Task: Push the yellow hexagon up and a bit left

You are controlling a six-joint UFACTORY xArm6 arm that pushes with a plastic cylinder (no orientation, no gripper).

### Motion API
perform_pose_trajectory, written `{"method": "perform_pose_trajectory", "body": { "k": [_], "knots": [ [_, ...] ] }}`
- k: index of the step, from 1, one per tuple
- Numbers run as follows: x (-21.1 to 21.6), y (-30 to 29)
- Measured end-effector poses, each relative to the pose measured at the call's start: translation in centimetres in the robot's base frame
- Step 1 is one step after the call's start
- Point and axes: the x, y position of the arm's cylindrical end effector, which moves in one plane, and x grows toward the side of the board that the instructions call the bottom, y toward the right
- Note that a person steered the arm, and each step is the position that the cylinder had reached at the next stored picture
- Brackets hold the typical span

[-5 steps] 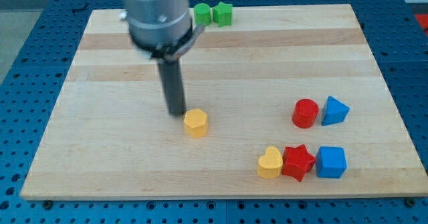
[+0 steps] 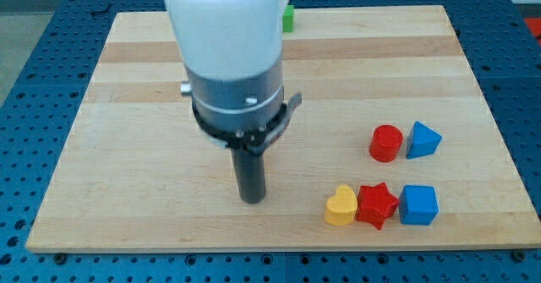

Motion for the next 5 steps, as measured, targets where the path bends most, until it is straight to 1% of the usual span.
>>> {"method": "perform_pose_trajectory", "body": {
  "k": [2,4,5],
  "knots": [
    [-5.2,-1.1],
    [-12.4,-1.1],
    [-15.7,-2.1]
  ]
}}
